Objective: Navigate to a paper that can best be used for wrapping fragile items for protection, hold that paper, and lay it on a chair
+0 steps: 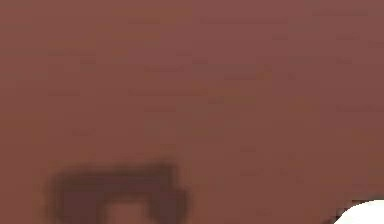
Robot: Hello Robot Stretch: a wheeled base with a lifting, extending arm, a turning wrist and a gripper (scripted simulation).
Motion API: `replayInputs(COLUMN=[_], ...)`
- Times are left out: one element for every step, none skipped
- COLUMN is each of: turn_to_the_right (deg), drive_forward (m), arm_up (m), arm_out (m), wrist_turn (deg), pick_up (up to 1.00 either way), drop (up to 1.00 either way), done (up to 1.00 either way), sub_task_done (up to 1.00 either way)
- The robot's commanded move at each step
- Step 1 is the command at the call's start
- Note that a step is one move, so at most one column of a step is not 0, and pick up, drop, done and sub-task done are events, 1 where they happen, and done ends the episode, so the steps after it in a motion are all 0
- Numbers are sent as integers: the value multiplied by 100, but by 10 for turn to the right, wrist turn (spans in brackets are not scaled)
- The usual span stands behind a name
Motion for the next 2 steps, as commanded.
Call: replayInputs(turn_to_the_right=[450, 390], drive_forward=[0, 0], arm_up=[0, 0], arm_out=[0, 0], wrist_turn=[0, 0], pick_up=[0, 0], drop=[0, 0], done=[0, 0], sub_task_done=[0, 0])
